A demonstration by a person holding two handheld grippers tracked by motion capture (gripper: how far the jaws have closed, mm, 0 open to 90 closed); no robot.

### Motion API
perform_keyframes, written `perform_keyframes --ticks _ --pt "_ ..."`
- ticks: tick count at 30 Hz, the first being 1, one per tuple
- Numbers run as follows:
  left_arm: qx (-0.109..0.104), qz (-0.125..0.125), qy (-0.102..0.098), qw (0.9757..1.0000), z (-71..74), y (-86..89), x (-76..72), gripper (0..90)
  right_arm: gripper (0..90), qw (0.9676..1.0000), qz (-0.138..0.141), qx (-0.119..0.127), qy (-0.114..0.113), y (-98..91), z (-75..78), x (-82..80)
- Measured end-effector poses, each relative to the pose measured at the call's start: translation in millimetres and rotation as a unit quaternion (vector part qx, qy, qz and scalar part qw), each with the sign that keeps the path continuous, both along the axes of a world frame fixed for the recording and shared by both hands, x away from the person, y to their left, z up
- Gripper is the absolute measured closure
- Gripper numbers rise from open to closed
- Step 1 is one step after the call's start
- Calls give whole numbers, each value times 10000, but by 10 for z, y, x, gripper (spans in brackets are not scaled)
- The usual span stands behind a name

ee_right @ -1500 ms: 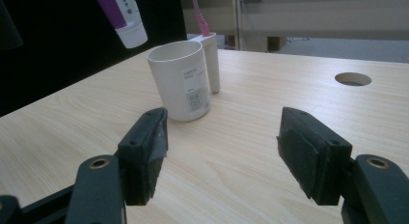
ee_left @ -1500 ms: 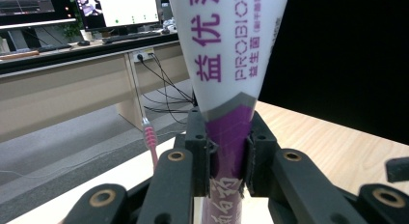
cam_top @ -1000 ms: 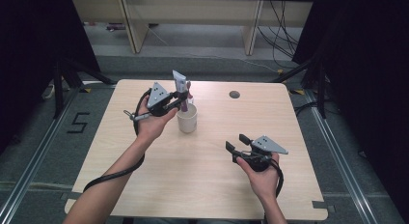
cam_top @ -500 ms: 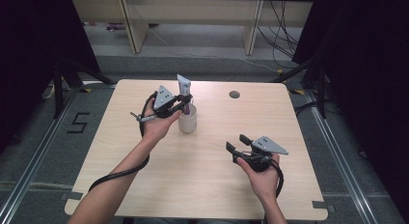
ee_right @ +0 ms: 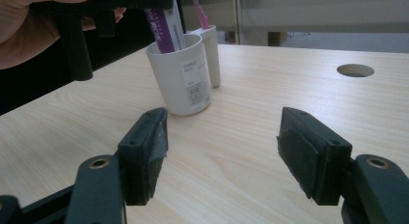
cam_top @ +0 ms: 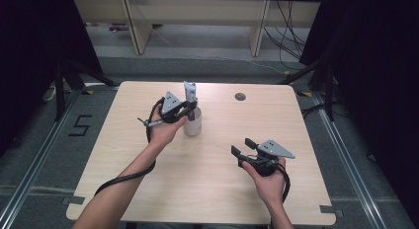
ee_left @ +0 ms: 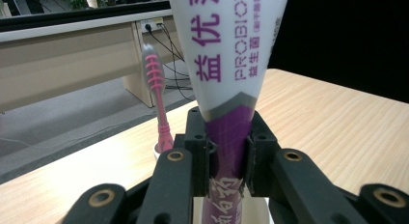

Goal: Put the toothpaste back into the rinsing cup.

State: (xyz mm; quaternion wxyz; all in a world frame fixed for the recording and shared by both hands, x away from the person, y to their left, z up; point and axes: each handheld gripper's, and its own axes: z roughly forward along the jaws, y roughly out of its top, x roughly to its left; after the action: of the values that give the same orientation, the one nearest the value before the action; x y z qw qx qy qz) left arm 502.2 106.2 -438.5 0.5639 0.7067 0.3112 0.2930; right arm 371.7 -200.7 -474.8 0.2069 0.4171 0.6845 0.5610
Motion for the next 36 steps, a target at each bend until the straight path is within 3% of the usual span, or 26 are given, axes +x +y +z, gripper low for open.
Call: perform_keyframes --ticks 7,8,9,22,24,28,32,36 --pt "28 47 88 9999 -92 -8 30 760 357 9999 26 -99 -6 -4 -7 -1" --pt "27 56 105 9999 -105 -10 34 759 357 9997 -61 67 220 21 -2 -35" --pt "34 66 103 9999 -122 -12 41 760 357 9999 -30 29 130 17 -11 -21" --pt "132 109 232 9996 -234 -22 94 758 357 10000 9 19 76 16 -22 -9" --pt "137 109 250 9995 -241 -24 97 758 357 10000 62 -43 -13 9 -26 5" --pt "160 83 293 9994 -258 -32 105 757 357 9999 73 -44 102 14 -20 -8" --pt "171 101 354 9992 -290 -40 113 757 356 10000 39 -52 -20 12 -29 1" --pt "181 88 403 9990 -313 -44 119 756 356 10000 62 -6 65 17 -26 -5"
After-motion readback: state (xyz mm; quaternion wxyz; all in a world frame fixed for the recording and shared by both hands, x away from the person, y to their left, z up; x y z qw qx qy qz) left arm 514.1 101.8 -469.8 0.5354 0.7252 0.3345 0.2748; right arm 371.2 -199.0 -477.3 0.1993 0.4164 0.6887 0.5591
